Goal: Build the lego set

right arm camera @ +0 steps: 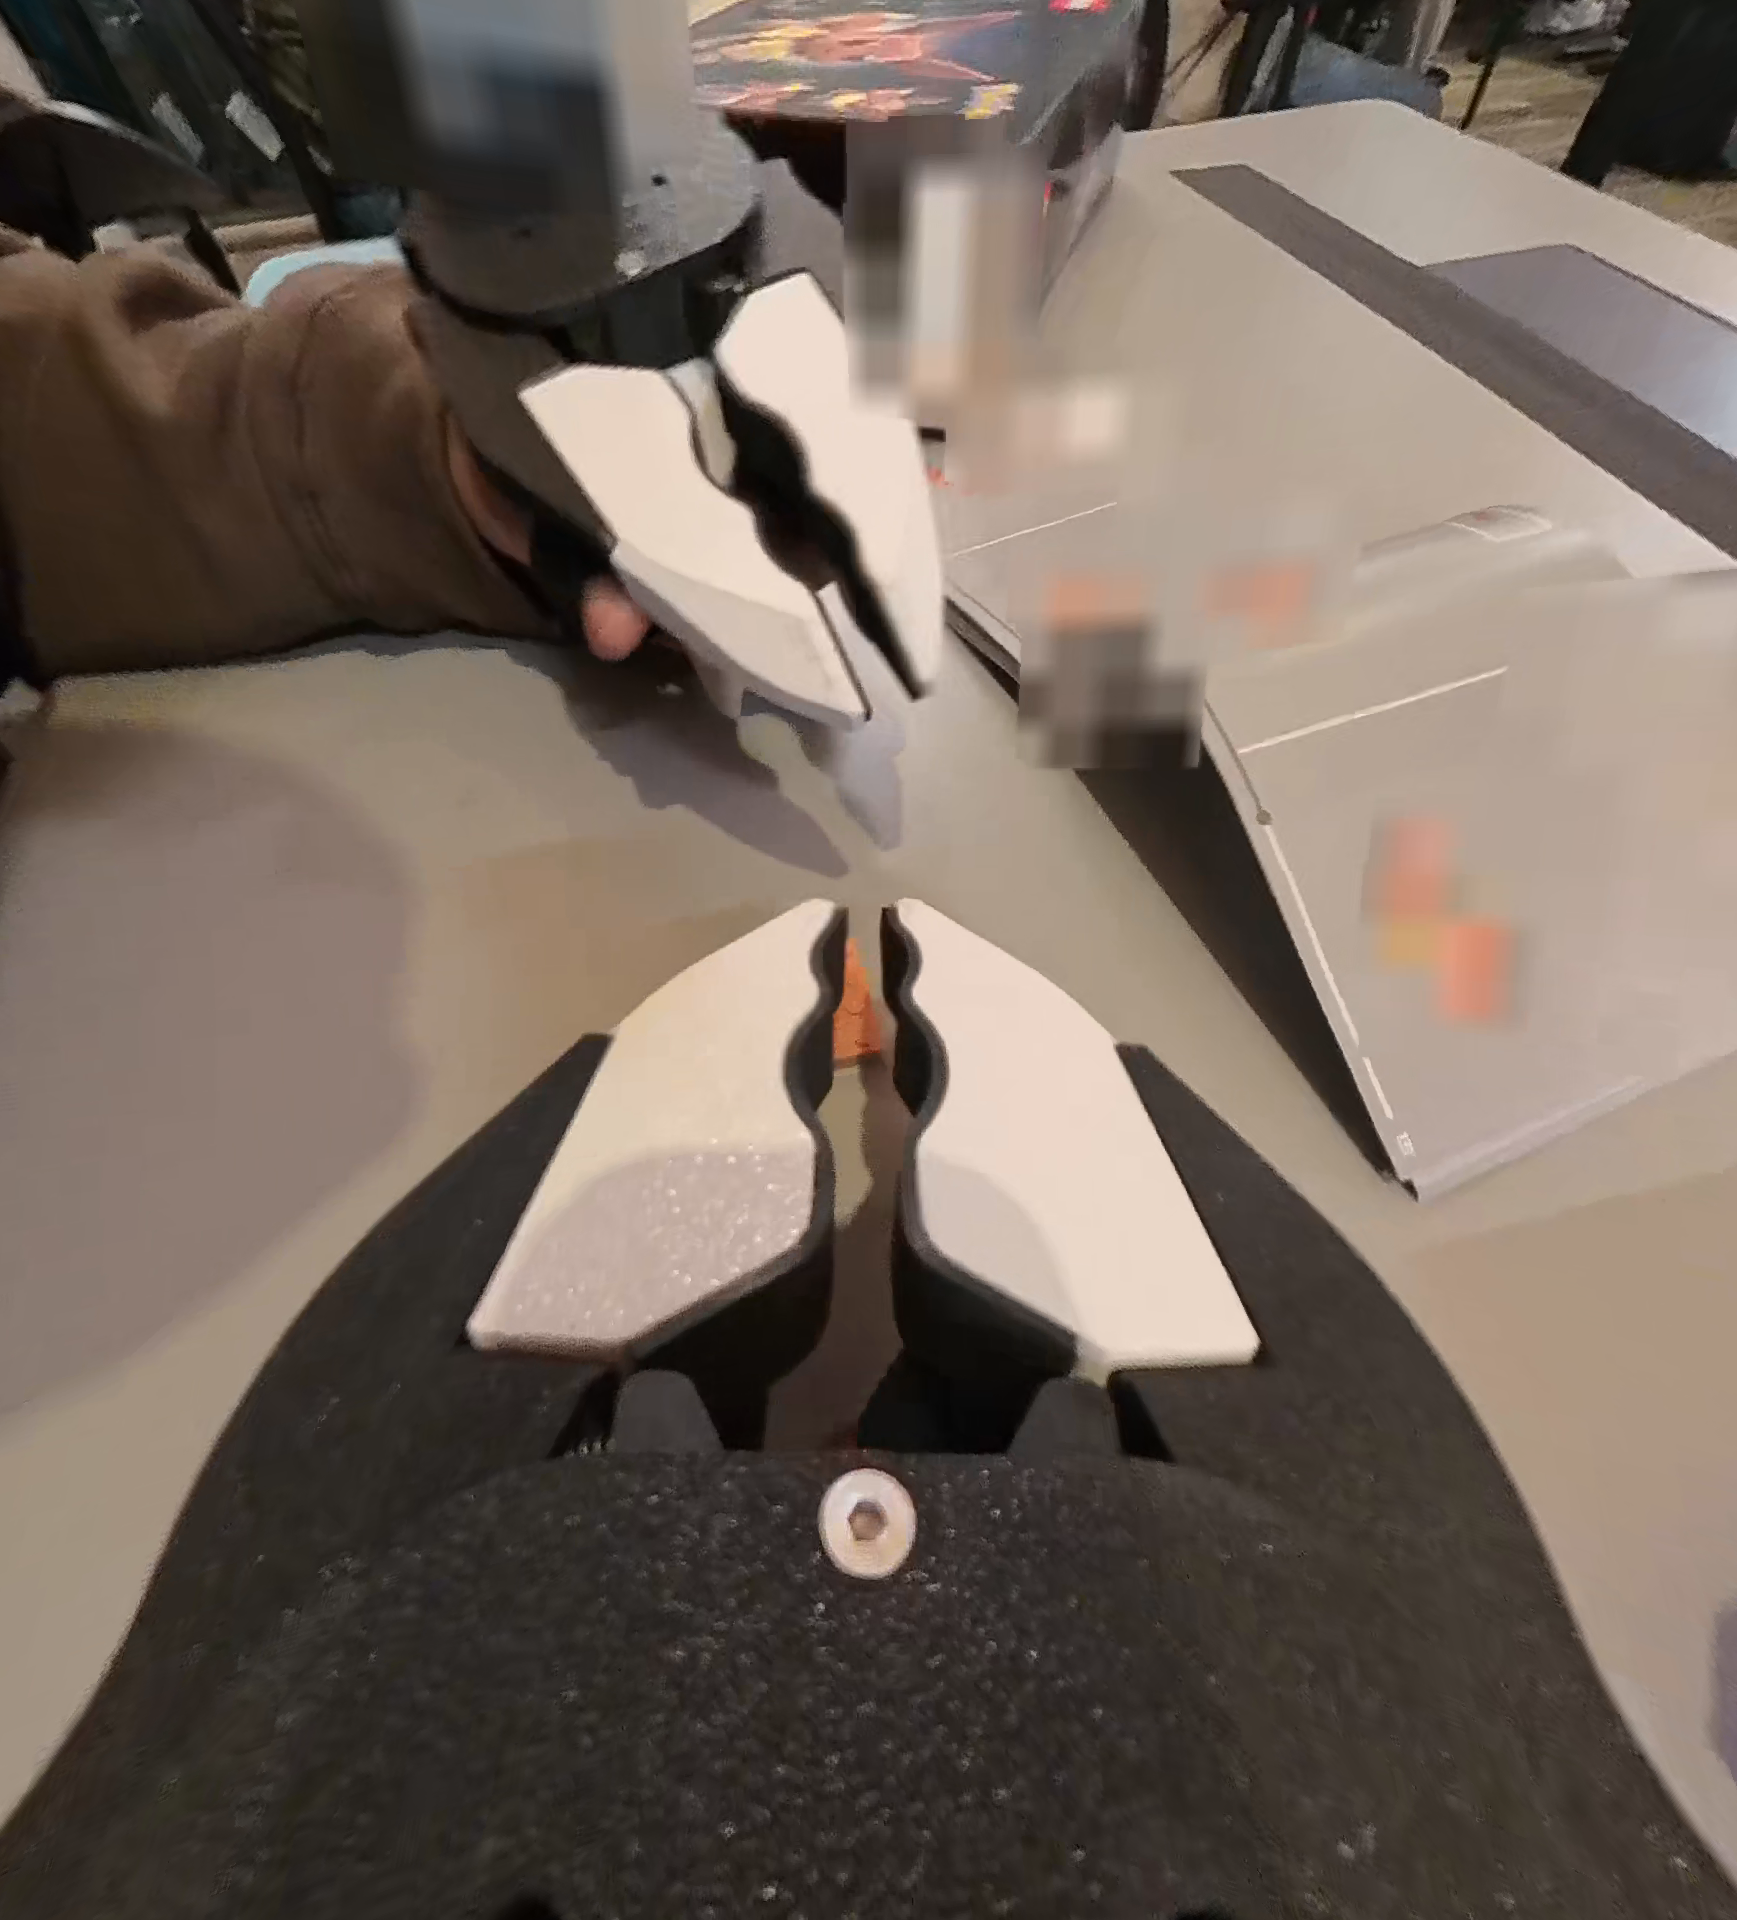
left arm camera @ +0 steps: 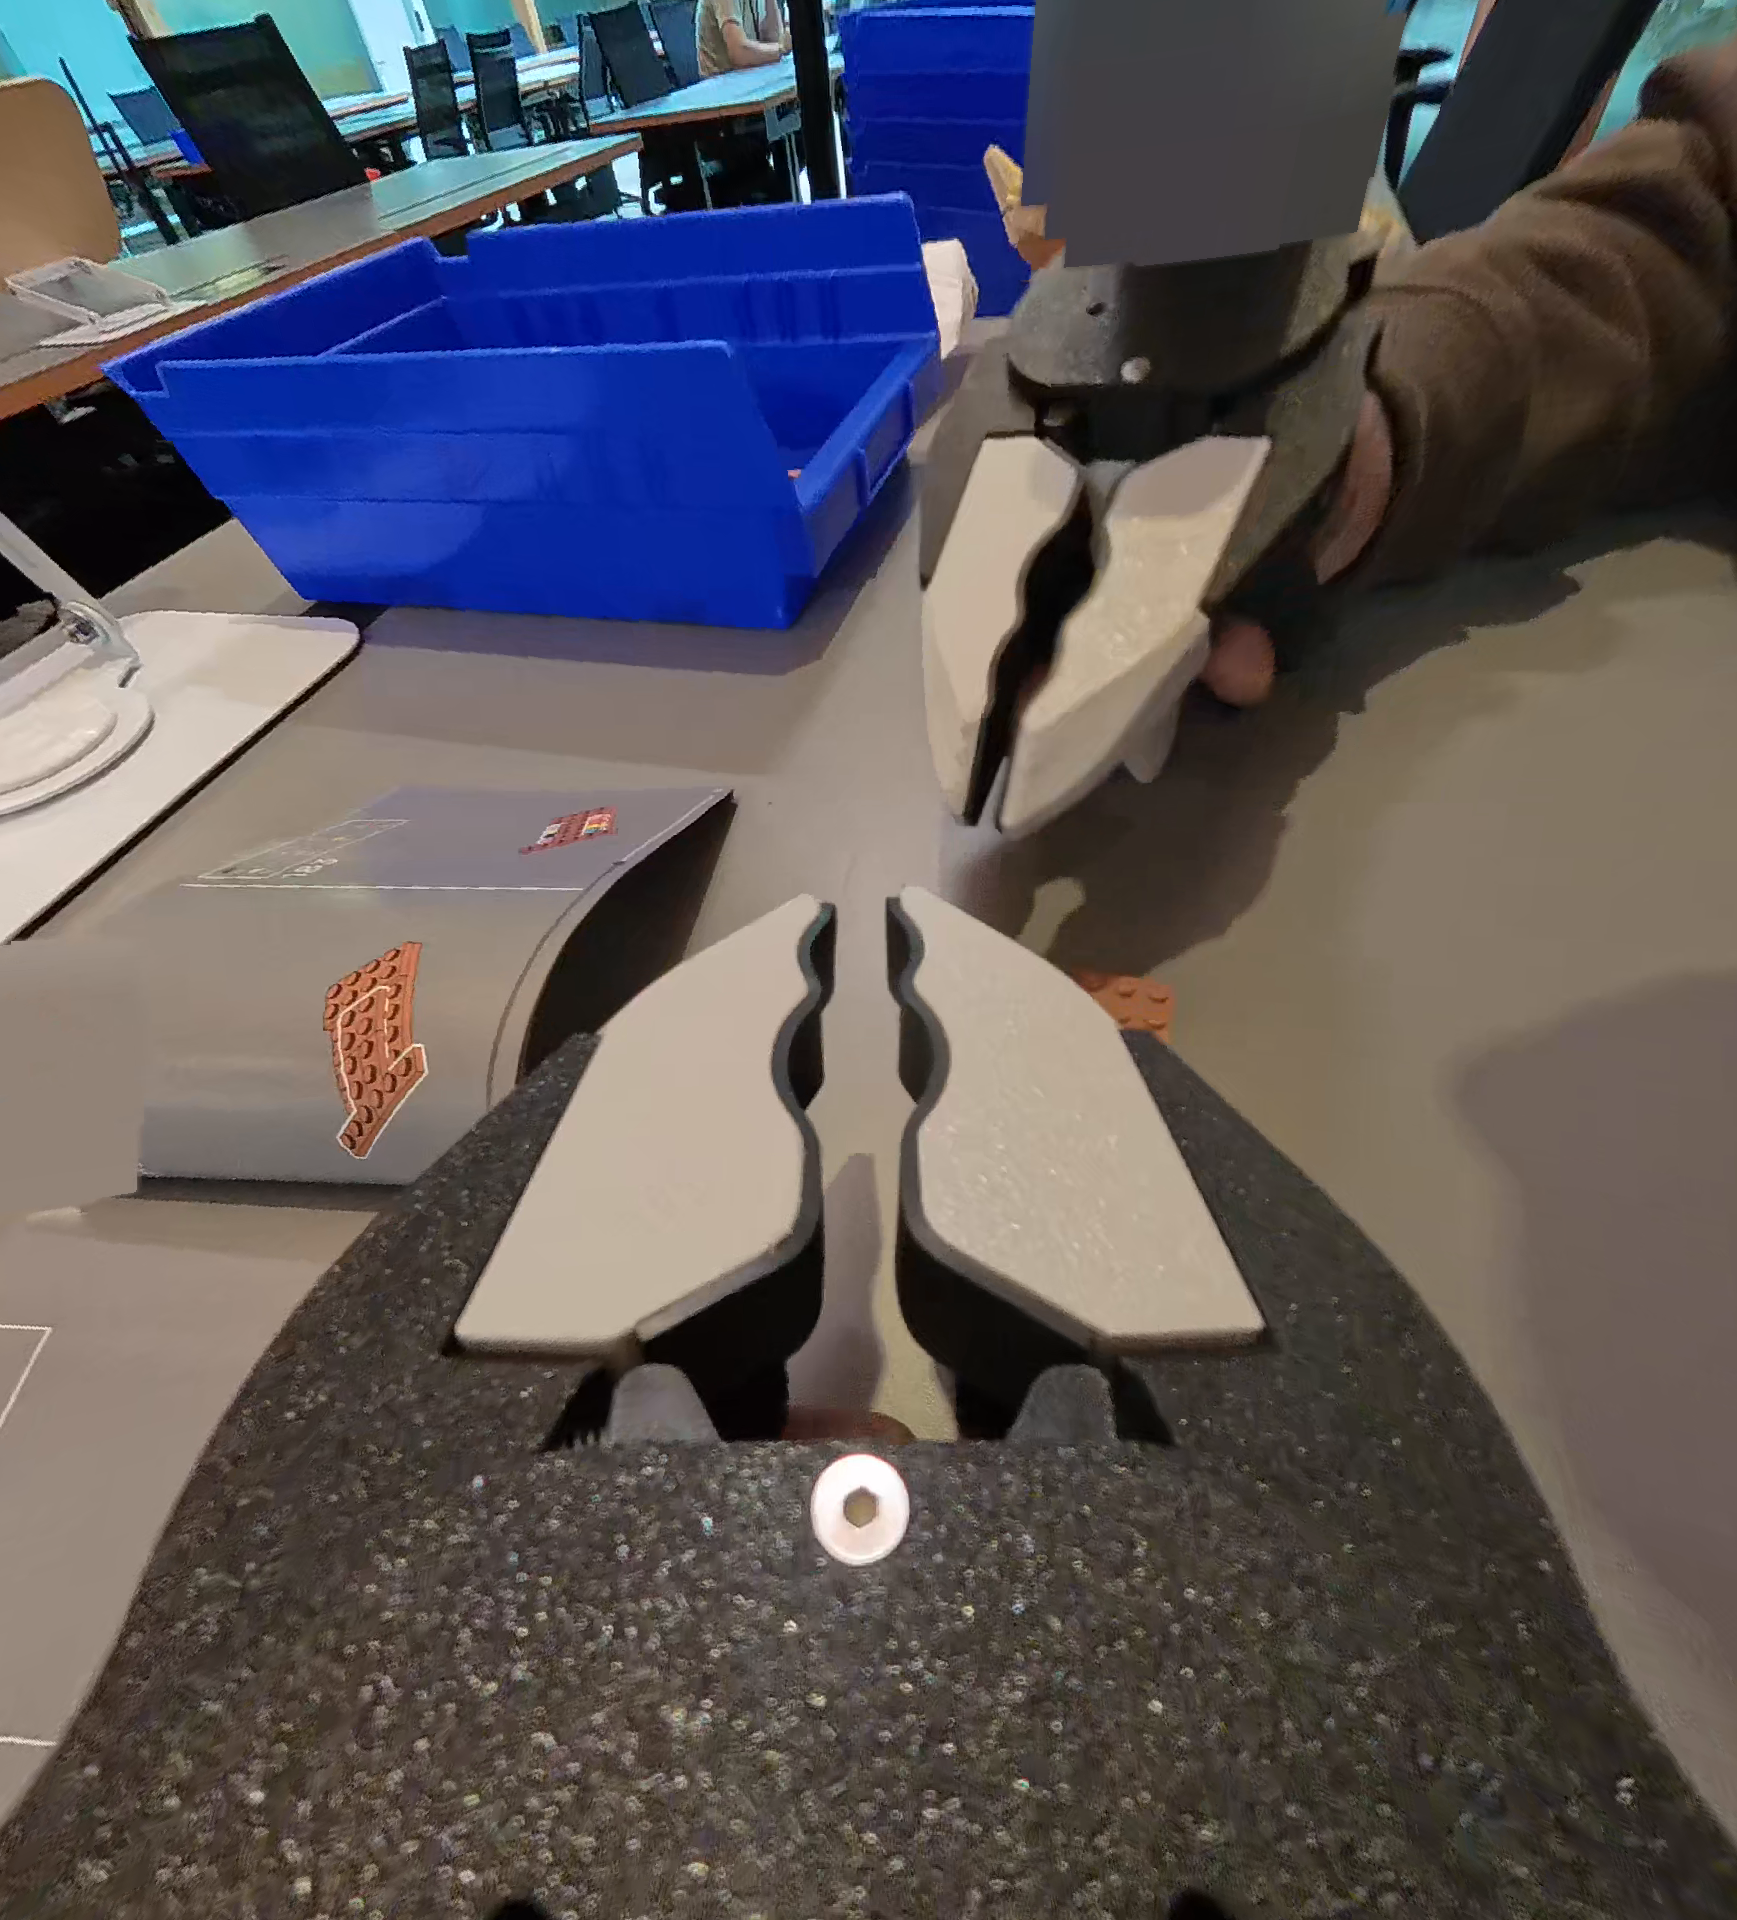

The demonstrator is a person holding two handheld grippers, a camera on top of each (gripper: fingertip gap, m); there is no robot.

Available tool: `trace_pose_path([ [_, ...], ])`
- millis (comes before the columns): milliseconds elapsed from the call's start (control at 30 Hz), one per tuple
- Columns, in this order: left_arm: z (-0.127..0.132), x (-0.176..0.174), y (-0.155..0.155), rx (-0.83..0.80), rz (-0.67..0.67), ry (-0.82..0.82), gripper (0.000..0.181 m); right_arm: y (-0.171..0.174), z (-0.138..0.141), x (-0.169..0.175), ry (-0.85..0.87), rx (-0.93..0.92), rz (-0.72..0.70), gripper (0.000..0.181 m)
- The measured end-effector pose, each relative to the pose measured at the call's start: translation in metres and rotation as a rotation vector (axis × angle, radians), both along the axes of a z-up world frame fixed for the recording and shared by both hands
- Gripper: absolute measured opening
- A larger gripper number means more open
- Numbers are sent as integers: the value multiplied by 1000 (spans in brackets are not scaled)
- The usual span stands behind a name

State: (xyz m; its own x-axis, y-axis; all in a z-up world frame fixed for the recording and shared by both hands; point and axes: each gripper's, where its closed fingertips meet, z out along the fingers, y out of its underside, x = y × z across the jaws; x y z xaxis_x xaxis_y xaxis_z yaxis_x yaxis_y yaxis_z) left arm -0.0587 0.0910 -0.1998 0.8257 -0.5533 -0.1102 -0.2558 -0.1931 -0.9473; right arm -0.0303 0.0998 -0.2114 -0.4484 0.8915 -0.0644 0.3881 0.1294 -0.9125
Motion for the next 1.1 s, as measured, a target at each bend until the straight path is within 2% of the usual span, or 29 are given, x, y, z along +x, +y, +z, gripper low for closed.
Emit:
trace_pose_path([
  [100,-8,2,-1,-9,-5,78,0,11,-2,-3,-44,-74,-58,0],
  [200,-18,0,1,-42,15,153,0,22,-8,-8,-99,-119,-132,0],
  [367,-23,0,2,-44,26,212,0,25,-19,-12,-136,7,-199,0],
  [500,-24,-2,3,-46,45,221,0,24,-22,-13,-131,91,-214,0],
  [1100,-26,-3,4,-48,57,251,0,25,-22,-13,-131,87,-222,0],
])
